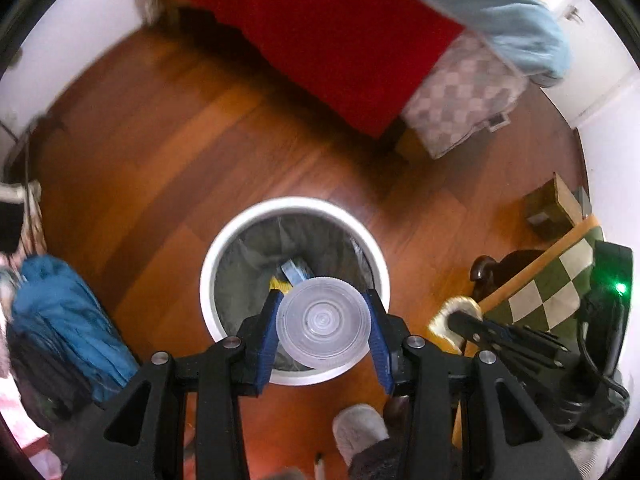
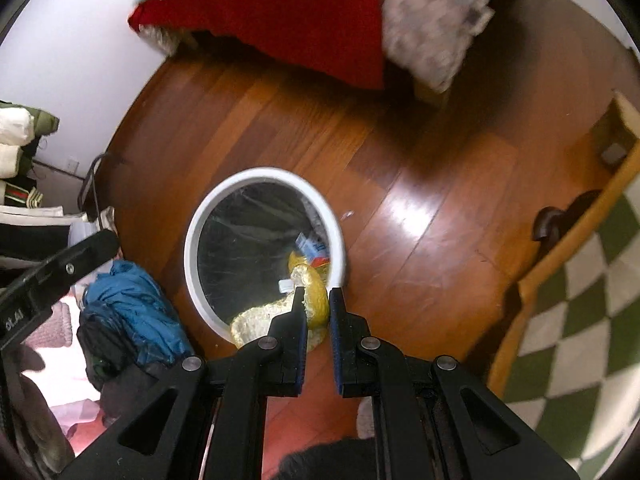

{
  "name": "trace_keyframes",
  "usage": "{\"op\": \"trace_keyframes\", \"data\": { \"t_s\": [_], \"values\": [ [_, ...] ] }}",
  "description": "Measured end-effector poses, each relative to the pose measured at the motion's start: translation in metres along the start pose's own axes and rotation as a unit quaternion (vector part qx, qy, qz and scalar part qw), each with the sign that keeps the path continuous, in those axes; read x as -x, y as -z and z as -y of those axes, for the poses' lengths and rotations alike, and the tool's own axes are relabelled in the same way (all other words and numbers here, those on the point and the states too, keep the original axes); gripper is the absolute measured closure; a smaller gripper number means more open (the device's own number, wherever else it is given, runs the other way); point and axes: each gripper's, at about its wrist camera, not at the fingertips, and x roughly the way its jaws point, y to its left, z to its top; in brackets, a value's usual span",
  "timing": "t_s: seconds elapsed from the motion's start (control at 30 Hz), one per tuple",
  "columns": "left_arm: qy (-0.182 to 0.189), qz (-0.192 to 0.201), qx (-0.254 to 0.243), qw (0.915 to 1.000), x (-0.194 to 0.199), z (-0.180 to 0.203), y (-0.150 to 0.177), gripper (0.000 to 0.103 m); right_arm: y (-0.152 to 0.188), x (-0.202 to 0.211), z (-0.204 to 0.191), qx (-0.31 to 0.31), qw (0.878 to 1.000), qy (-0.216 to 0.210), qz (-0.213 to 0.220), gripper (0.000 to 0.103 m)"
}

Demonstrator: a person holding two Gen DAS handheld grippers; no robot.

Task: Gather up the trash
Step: 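Carry the cup and orange peel over the white bin and open both tools, then move both tools back over the table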

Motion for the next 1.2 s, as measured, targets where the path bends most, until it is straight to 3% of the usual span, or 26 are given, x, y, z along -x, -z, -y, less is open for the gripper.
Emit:
{"op": "trace_keyframes", "data": {
  "t_s": [0.1,0.23,0.3,0.37,0.4,0.43,0.5,0.73,1.2],
  "values": [
    [-0.006,-0.015,0.017,0.9997,-0.012,-0.013,0.000,0.060,-0.012,-0.028,-0.009,0.007,1.000,0.002,-0.018,0.093],
    [-0.013,-0.004,0.046,0.9988,-0.011,-0.032,0.002,0.015,-0.027,-0.053,-0.016,0.022,0.999,-0.001,-0.038,0.092],
    [-0.039,0.001,0.048,0.9981,-0.011,-0.038,0.004,0.012,-0.029,-0.061,-0.021,0.029,0.998,-0.003,-0.047,0.092],
    [-0.068,0.006,0.041,0.9968,-0.009,-0.042,0.006,0.011,-0.031,-0.069,-0.027,0.033,0.998,0.001,-0.053,0.082],
    [-0.082,0.010,0.037,0.9959,-0.009,-0.043,0.008,0.011,-0.030,-0.069,-0.029,0.035,0.998,0.005,-0.053,0.057],
    [-0.099,0.015,0.032,0.9945,-0.007,-0.044,0.011,0.011,-0.029,-0.069,-0.031,0.038,0.998,0.008,-0.051,0.025],
    [-0.124,0.025,0.024,0.9917,-0.003,-0.046,0.014,0.011,-0.025,-0.066,-0.036,0.048,0.998,0.017,-0.049,0.001],
    [-0.163,0.051,0.013,0.9852,0.021,-0.047,0.026,0.011,-0.008,-0.041,-0.041,0.066,0.996,0.060,-0.029,0.001],
    [-0.163,0.102,0.001,0.9813,0.088,-0.027,0.059,0.011,0.031,0.053,-0.056,0.083,0.994,0.058,0.039,0.001]
  ]
}}
